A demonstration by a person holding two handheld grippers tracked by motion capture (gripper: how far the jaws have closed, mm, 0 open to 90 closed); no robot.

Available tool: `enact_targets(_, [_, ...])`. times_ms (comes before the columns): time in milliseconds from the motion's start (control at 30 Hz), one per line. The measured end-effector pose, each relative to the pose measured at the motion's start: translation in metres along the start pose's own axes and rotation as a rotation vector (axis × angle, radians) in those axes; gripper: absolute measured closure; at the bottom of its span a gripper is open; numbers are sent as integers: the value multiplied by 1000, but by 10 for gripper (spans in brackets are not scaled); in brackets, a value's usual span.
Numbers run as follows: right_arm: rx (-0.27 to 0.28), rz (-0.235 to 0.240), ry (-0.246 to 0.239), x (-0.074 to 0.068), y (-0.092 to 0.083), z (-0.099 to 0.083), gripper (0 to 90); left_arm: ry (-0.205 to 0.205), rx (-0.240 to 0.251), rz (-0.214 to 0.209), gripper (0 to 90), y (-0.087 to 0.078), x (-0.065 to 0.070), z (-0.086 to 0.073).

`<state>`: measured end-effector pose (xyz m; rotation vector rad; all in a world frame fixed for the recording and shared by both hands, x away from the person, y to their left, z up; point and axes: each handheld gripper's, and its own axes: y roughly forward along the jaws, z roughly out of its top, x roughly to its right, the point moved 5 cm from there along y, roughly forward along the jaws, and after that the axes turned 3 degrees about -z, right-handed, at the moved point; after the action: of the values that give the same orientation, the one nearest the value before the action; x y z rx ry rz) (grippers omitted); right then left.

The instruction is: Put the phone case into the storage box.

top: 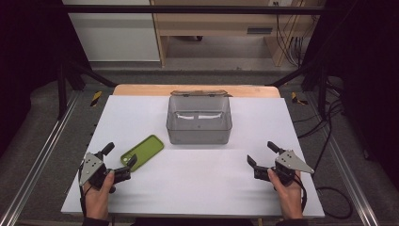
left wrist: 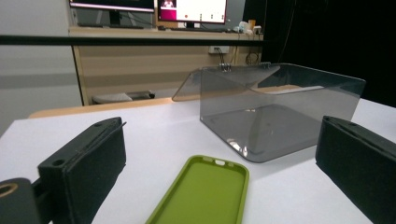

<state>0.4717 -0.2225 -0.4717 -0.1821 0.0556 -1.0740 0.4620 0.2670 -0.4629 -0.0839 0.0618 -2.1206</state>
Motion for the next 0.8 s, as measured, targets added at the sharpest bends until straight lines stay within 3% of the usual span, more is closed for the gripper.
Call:
enact_targets(367, [-25, -10, -16, 0, 2, -3, 64, -6, -99, 21, 17, 6, 0, -6])
enact_targets(467, [-23, -24, -20, 1, 3, -2, 63, 14, -177, 43, 28, 13, 3, -13])
enact_targets(567, [-18, -30, -19, 1, 2, -2, 62, 30, -220, 56, 29, 16, 5, -16])
enact_targets(700, [-33, -38, -26, 1, 3, -3, 60, 39, -259, 50, 38, 20, 8, -19])
enact_targets(800, [-40, -44, -33, 2, 3, -4, 60, 49, -259, 33, 44, 26, 11, -16])
